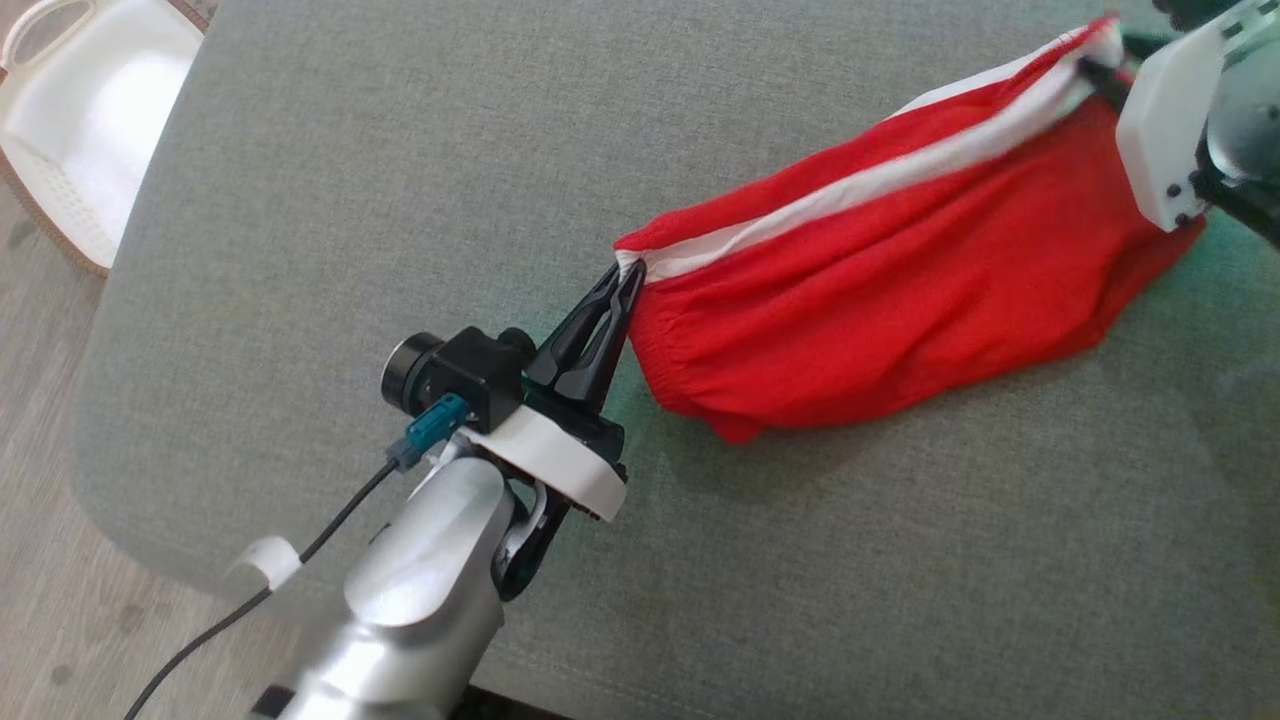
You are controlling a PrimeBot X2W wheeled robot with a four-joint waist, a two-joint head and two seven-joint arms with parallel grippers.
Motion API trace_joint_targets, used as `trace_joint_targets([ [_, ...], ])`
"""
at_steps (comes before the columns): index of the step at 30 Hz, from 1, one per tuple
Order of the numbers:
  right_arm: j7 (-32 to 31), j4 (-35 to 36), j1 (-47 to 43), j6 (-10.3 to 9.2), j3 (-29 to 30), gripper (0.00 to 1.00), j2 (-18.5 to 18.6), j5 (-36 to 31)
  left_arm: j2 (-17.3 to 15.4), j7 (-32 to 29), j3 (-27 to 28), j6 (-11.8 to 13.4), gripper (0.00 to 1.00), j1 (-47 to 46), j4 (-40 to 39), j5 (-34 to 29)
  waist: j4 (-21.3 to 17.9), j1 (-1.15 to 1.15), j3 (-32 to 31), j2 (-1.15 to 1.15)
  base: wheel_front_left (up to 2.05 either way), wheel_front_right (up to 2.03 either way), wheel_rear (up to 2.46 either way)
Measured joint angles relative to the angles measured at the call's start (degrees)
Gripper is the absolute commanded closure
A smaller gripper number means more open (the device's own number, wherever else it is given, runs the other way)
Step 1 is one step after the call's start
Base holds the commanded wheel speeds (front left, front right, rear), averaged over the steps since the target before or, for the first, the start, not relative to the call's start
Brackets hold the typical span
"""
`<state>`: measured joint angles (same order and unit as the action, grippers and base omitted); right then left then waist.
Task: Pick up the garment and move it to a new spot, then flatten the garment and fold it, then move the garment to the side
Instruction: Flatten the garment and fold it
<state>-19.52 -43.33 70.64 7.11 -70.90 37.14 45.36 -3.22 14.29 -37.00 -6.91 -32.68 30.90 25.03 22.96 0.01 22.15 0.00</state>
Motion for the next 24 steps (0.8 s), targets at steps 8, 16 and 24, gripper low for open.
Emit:
trace_joint_targets([
  [8,6.92,-6.09,0.34,0.0,0.86,0.0,-3.31,2.43,0.23,0.0,3.48,-0.15,0.0,-0.16,1.6,-1.51,-1.36,-0.01,-1.89,0.0,0.0,0.0,0.0],
  [16,23.66,-11.91,-0.86,0.0,9.07,0.0,-8.28,6.03,-1.32,0.05,11.49,2.04,0.0,2.79,-2.67,-2.78,-3.84,-0.01,-6.22,0.0,0.0,0.0,0.0],
  [24,33.66,-14.25,-9.76,0.0,17.9,0.0,-15.33,8.03,-3.31,0.42,22.29,5.25,0.0,10.53,-11.79,-4.47,-8.82,-0.02,-12.04,0.0,0.0,0.0,0.0],
])
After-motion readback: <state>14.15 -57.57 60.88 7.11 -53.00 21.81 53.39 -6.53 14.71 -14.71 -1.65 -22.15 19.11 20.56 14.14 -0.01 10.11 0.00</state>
